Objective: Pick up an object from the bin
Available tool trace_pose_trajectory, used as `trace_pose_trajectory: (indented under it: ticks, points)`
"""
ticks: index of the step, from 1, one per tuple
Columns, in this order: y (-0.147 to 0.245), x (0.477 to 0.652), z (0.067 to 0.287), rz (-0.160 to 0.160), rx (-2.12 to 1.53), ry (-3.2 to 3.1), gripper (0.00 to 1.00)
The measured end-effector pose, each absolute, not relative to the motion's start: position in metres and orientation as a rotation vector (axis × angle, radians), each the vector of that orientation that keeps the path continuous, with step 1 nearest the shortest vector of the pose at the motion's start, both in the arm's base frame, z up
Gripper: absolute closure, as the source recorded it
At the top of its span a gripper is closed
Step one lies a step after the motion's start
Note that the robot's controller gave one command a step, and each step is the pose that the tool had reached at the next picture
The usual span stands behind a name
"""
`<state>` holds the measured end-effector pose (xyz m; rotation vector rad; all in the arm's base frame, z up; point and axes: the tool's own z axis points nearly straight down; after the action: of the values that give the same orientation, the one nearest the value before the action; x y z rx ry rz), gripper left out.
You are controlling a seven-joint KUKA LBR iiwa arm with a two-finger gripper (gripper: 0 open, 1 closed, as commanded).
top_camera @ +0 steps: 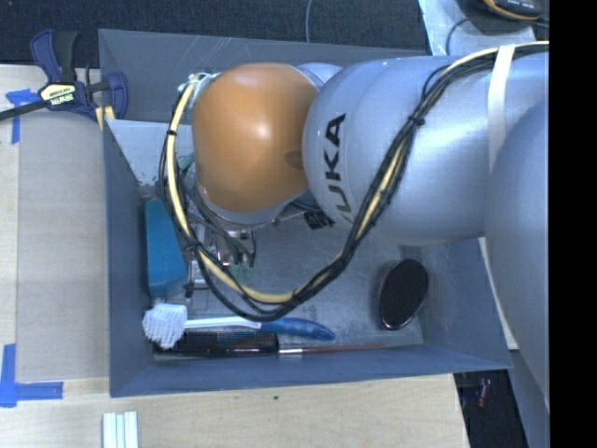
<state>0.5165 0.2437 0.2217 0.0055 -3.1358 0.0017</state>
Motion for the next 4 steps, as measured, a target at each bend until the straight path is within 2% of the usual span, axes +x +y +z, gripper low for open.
trace_pose_trajectory:
  ticks: [1, 2, 3, 4]
  points:
    - [0.242, 0.518, 0.227, -0.002, 0.000, -3.144, 0.00]
    - [0.243, 0.517, 0.158, -0.005, 0.002, -3.148, 0.00]
    - [0.231, 0.498, 0.109, -0.010, 0.297, -3.146, 0.00]
    - [0.180, 0.497, 0.080, -0.003, 0.347, -3.132, 0.00]
